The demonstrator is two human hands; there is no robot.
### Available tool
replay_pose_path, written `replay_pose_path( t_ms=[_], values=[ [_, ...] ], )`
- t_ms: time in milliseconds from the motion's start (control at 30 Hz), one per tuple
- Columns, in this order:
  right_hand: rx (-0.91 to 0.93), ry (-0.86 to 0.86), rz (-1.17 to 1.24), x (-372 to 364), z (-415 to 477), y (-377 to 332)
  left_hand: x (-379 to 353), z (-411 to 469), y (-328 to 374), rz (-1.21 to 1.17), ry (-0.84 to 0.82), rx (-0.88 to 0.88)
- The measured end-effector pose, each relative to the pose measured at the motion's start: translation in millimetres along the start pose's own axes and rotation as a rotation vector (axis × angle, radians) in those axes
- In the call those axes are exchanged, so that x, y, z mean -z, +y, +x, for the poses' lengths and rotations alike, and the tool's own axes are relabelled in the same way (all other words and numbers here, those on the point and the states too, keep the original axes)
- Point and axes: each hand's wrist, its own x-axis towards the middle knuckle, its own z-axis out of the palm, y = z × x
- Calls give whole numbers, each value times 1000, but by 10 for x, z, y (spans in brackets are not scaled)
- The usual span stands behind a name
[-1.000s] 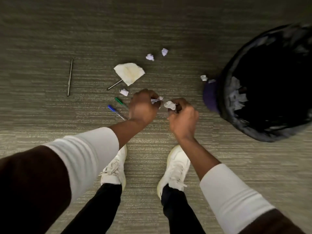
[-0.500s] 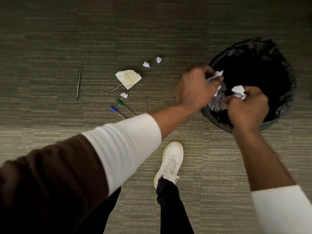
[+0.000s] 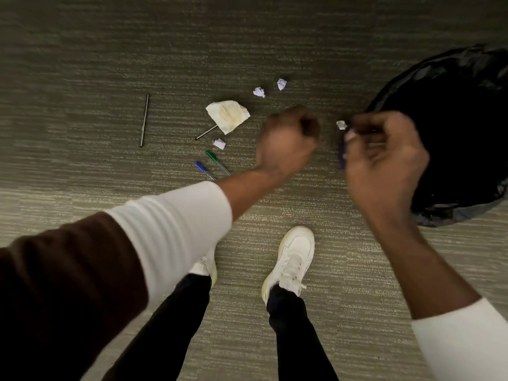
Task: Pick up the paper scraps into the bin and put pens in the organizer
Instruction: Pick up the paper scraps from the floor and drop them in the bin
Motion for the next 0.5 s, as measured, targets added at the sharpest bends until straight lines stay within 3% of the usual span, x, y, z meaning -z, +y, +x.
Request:
replay_pose_path(
  t_ms=[167,267,333,500],
  values=[
    [121,-296,-161,-865,-137,-9,139,295,-1216,428,-91,114],
    [34,-425,-332,-1428,8,357,93,518,-1906,595,-194,129],
    [-62,-450,-436,-1728,166,654,25,662,-2229,623,-217,115],
    [-40,-346,-629,-2217,531,1264,-222,883,-2582,595,-272,22]
  ],
)
